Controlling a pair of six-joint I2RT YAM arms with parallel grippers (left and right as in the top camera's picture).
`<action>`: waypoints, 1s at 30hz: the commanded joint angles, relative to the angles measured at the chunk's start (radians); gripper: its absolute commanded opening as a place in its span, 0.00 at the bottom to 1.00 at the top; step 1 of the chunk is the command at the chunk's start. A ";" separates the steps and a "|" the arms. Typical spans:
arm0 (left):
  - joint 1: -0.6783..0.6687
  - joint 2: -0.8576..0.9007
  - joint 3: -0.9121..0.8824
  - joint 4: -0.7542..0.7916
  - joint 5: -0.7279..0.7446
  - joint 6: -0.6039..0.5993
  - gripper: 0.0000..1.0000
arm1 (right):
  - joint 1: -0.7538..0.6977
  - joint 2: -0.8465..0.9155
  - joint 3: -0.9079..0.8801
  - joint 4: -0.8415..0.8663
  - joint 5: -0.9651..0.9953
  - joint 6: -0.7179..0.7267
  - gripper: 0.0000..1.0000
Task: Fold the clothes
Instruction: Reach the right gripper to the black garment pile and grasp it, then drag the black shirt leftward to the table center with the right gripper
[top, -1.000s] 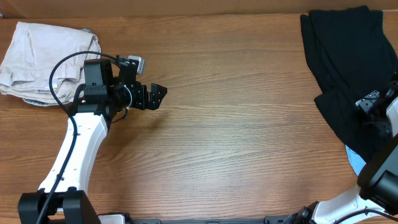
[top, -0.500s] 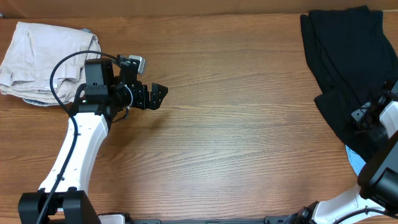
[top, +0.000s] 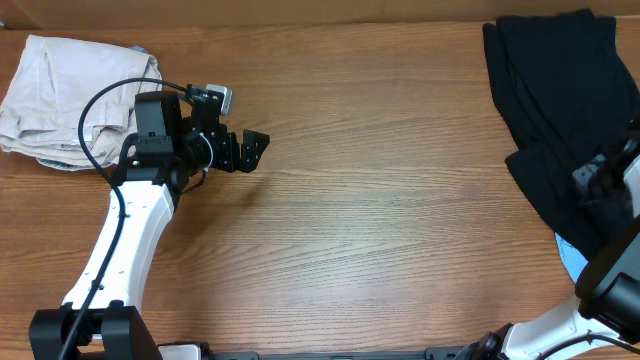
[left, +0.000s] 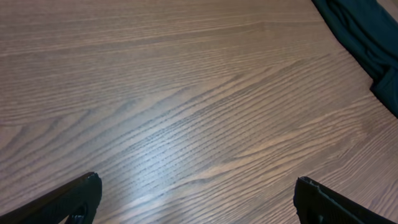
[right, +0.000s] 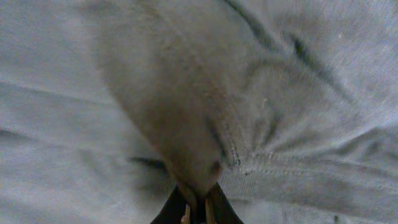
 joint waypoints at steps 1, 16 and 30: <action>-0.007 0.002 0.015 0.019 -0.006 0.023 1.00 | 0.000 0.002 0.145 -0.070 -0.050 -0.004 0.04; 0.018 -0.031 0.077 0.058 0.010 0.023 0.99 | 0.242 -0.033 0.548 -0.467 -0.568 -0.360 0.04; 0.186 -0.043 0.195 0.016 0.002 0.018 0.97 | 0.965 -0.034 0.539 -0.435 -0.564 -0.358 0.15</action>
